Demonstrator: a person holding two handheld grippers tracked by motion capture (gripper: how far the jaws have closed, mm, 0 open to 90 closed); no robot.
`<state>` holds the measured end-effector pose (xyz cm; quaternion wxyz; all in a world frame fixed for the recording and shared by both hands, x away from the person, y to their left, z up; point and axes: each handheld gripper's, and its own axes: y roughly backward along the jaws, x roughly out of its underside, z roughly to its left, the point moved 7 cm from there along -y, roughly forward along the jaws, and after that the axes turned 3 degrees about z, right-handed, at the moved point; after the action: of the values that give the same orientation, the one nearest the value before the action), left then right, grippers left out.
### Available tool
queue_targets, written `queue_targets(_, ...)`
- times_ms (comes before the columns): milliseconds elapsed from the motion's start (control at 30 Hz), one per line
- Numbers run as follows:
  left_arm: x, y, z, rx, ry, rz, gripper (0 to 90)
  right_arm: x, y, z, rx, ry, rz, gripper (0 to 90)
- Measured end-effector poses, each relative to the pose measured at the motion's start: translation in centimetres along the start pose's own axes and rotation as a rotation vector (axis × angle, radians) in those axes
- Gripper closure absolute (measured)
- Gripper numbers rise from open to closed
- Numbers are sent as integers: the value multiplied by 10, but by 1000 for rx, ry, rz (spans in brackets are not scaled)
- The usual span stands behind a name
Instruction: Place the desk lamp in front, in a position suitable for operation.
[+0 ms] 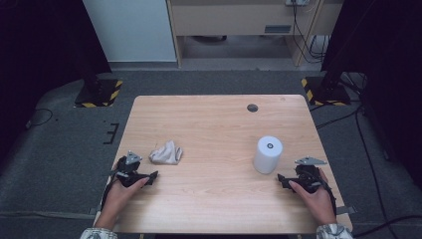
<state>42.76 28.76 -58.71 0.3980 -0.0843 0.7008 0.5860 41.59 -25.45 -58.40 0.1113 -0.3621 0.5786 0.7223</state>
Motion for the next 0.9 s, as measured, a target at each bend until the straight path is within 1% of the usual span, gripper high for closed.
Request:
queue_targets(33, 0, 0, 0, 0, 0, 0, 0, 0, 0, 0, 0, 0, 0, 50)
queue_targets(67, 0, 0, 0, 0, 0, 0, 0, -3, 6, 8, -24, 16, -21, 52)
queue_targets(133, 0, 0, 0, 0, 0, 0, 0, -4, 8, 10, -28, 16, -31, 48)
queue_targets(200, 0, 0, 0, 2, -1, 0, 0, -11, 15, 17, -52, 23, -59, 46)
queue_targets(233, 0, 0, 0, 2, -1, 0, 0, -12, 16, 19, -57, 24, -58, 46)
queue_targets(267, 0, 0, 0, 1, -2, 0, 0, -14, 18, 21, -61, 40, -55, 46)
queue_targets(433, 0, 0, 0, 2, -1, -1, 0, -29, 26, 38, -89, 64, -84, 45)
queue_targets(467, 0, 0, 0, 2, -1, -1, 0, -29, 26, 38, -89, 64, -84, 45)
queue_targets(500, 0, 0, 0, 2, -2, -1, 0, -38, 30, 44, -99, 89, -94, 43)
queue_targets(567, 0, 0, 0, 2, -2, -1, 0, -41, 31, 46, -100, 92, -101, 42)
queue_targets(600, 0, 0, 0, 2, -2, -1, 0, -49, 33, 51, -108, 109, -111, 42)
queue_targets(633, 0, 0, 0, 2, -2, -1, 0, -49, 33, 51, -108, 109, -111, 42)
queue_targets(667, 0, 0, 0, 2, -1, -1, 0, -56, 34, 53, -109, 110, -110, 42)
queue_targets(700, 0, 0, 0, 2, -2, 0, 0, -56, 34, 53, -109, 110, -110, 42)
queue_targets(767, 0, 0, 0, 2, -1, -1, 0, -62, 33, 55, -109, 115, -113, 42)
queue_targets(800, 0, 0, 0, 2, -2, -1, 0, -69, 31, 55, -100, 121, -116, 43)
queue_targets(833, 0, 0, 0, 2, -2, -1, 0, -69, 31, 55, -100, 121, -116, 43)
queue_targets(900, 0, 0, 0, 2, -2, -1, 0, -75, 30, 56, -99, 117, -114, 42)
